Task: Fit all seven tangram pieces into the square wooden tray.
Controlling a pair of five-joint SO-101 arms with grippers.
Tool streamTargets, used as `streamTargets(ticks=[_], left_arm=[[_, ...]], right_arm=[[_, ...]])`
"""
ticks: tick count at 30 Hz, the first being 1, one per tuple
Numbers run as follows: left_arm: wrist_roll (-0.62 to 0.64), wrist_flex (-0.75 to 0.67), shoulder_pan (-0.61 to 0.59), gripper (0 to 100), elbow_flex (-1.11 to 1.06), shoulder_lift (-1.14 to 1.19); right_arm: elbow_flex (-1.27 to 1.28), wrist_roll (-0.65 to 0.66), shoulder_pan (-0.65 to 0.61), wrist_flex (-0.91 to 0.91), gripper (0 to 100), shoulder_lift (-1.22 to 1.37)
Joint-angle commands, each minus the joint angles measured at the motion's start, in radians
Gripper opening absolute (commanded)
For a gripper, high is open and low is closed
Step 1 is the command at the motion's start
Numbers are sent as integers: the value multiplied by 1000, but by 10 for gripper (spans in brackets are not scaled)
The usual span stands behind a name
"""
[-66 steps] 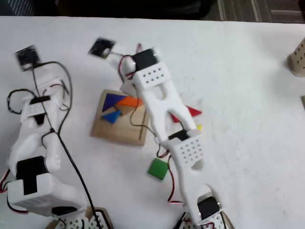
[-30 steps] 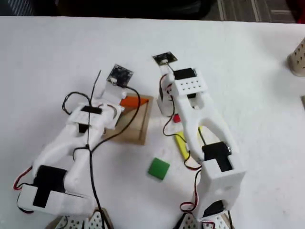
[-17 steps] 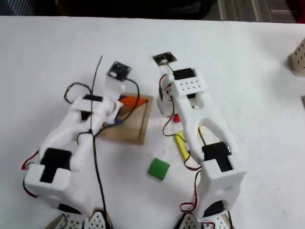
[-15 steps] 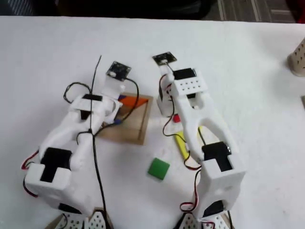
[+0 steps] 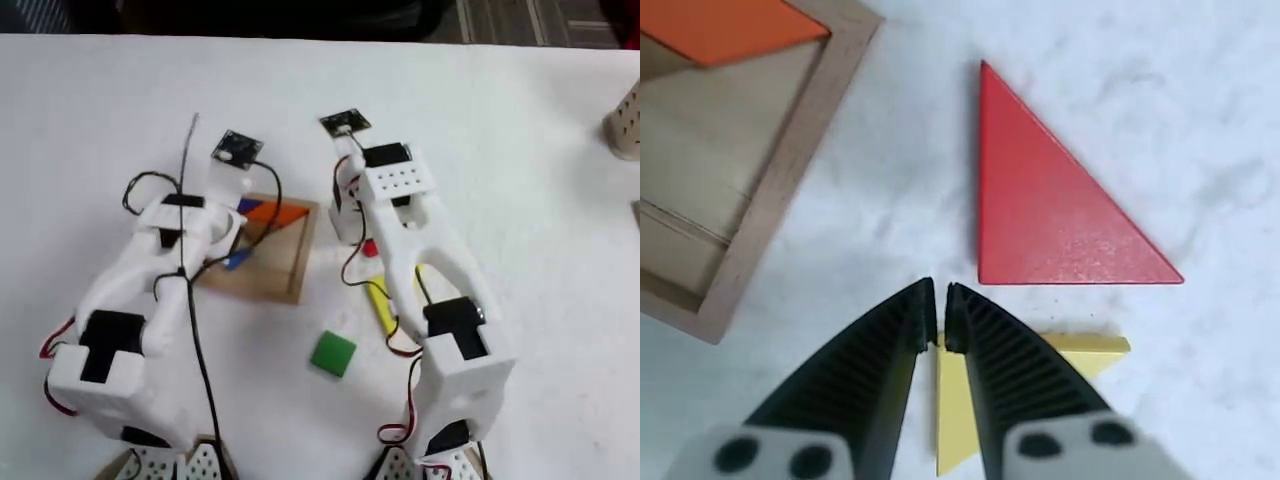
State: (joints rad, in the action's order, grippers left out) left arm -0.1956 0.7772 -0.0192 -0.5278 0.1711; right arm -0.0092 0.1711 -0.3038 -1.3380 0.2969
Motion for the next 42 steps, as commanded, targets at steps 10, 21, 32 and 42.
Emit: streamTargets(ticks=[10,21,32,42], left_arm=[[-6,226,-31,22,34,-5],[-8,224,-19,20,23,-107],[3,-181,165,21,-486,-659],[-5,-157,289,21,-488,-559]], right_arm=[[-9,-11,8,13,18,-65],[-9,-9,8,13,18,-65],[-8,-9,8,8,18,-67],[-6,-9,8,8,18,-67]])
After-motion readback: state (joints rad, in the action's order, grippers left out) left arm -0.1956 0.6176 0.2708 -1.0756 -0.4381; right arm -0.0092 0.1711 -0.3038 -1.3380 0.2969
